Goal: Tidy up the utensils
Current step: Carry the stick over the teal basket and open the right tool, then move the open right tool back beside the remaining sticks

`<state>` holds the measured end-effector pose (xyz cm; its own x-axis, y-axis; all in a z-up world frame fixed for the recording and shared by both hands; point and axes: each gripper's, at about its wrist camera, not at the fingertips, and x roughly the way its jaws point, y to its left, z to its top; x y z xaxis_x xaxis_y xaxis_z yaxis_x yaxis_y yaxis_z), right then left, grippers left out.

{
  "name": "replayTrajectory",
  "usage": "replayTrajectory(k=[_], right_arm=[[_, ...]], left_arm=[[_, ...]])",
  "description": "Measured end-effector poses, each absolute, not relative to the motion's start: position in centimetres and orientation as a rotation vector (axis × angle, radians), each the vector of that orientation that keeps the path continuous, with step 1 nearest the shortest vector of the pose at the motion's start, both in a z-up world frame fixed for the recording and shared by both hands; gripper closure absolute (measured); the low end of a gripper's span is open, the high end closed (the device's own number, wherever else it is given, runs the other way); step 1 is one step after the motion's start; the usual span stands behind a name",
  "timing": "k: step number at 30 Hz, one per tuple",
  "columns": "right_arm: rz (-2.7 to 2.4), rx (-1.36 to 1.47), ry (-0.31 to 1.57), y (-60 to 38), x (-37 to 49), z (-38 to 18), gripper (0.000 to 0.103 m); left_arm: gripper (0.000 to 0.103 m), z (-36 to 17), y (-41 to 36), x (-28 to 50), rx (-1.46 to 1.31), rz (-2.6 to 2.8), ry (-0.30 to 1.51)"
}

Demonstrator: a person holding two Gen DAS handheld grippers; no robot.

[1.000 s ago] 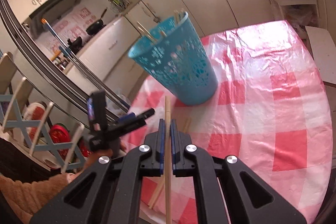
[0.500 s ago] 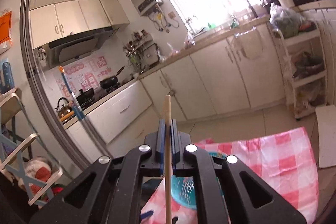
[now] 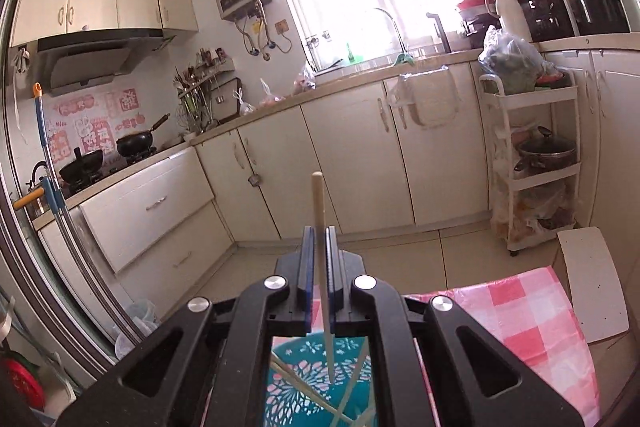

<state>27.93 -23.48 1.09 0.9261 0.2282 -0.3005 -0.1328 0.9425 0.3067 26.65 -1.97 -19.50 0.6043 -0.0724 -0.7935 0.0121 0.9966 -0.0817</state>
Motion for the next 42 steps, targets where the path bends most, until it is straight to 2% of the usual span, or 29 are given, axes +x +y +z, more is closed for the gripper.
replayTrajectory(k=[5,7,15,18,20,23,26,38,42], right_arm=[[0.215,0.256,0.366,-24.1,25.7,1.2,0.095],[0.218,0.253,0.351,-24.6,24.3,1.9,0.085],[0.201,0.249,0.299,-27.0,16.5,3.3,0.075],[0.204,0.225,0.389,-26.5,13.9,0.4,0.075],[0.23,0.207,0.527,-25.3,13.3,-3.1,0.075],[0.262,0.198,0.739,-23.6,13.6,-8.9,0.081],[0.269,0.216,0.863,-22.3,14.9,-12.7,0.083],[0.229,0.181,0.945,-20.1,17.4,-15.6,0.085],[0.221,0.148,0.935,-19.7,17.2,-15.6,0.09]], left_arm=[[0.015,-19.5,-2.0,26.7,-0.071,-0.048,0.921],[0.015,-19.5,-2.0,26.7,-0.069,-0.048,0.921],[0.015,-19.6,-1.9,26.7,-0.067,-0.048,0.922],[0.015,-19.6,-2.0,26.7,-0.066,-0.048,0.922],[0.015,-19.6,-1.9,26.8,-0.066,-0.048,0.923],[0.015,-19.6,-1.9,26.7,-0.065,-0.048,0.923],[0.015,-19.6,-1.8,26.6,-0.072,-0.048,0.921],[0.014,-19.6,-1.6,26.5,-0.08,-0.047,0.919],[0.014,-19.6,-1.5,26.5,-0.077,-0.047,0.921]])
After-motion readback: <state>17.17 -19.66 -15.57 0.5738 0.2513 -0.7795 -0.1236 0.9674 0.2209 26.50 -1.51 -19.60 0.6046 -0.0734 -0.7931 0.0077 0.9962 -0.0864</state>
